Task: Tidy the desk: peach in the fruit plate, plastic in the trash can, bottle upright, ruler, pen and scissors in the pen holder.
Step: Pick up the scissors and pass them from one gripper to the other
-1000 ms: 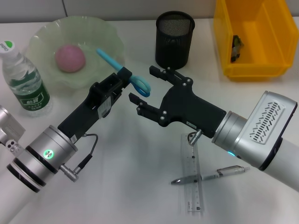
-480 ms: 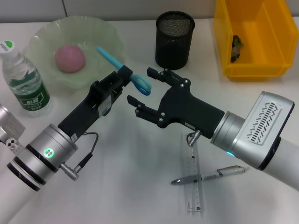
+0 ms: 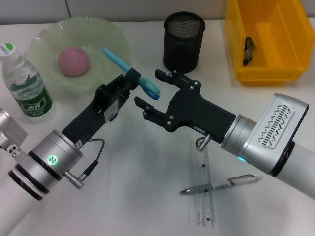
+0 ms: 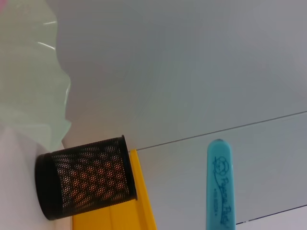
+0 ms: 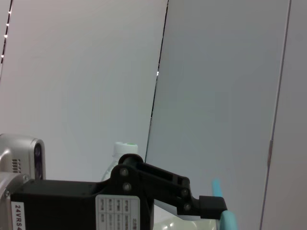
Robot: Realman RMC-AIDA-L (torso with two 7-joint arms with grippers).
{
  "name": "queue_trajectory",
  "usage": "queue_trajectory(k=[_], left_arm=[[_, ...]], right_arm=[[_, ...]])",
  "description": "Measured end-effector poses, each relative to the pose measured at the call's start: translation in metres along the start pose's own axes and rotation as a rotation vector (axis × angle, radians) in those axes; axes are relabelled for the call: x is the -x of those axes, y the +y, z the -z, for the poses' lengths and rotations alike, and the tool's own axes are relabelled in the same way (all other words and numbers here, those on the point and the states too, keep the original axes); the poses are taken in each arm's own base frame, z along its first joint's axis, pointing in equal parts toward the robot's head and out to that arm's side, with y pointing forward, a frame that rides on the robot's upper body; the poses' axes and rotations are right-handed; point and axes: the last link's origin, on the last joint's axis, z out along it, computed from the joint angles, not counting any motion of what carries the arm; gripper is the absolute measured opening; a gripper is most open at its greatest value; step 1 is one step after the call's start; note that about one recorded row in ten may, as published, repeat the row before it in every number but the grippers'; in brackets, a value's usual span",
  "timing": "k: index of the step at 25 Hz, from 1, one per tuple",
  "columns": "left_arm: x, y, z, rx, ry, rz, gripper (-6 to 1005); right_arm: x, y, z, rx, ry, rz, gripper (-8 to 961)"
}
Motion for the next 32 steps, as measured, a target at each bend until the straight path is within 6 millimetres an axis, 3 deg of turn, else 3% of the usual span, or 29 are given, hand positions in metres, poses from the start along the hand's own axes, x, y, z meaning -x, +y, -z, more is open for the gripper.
queue_trajectory(k=[2, 13, 21, 26, 32], left_arm=[[0.0001, 0.0000, 0.0000, 0.000, 0.000, 0.000, 190], [0.0020, -0.0002, 0.0004, -0.001, -0.007, 0.003, 187], [0.0057, 0.0010, 0.0009, 0.008, -0.023, 0.006, 185], [0.0058, 0.0013, 0.0026, 0.013, -0.024, 0.003, 184], [0.0050, 0.0026, 0.0038, 0.024, -0.030, -0.008, 180]], right_arm=[[0.0003, 0.0000, -0.0003, -0.002, -0.001, -0.002, 742], [0.0004, 0.0036, -0.0005, 0.017, -0.002, 0.000, 531], [0.0012, 0.0008, -0.0007, -0.017, -0.010, -0.017, 153], [0.0004, -0.0001, -0.0008, -0.031, -0.004, -0.026, 65], [-0.0005, 0.0004, 0.0004, -0.034, -0.002, -0.029, 65]])
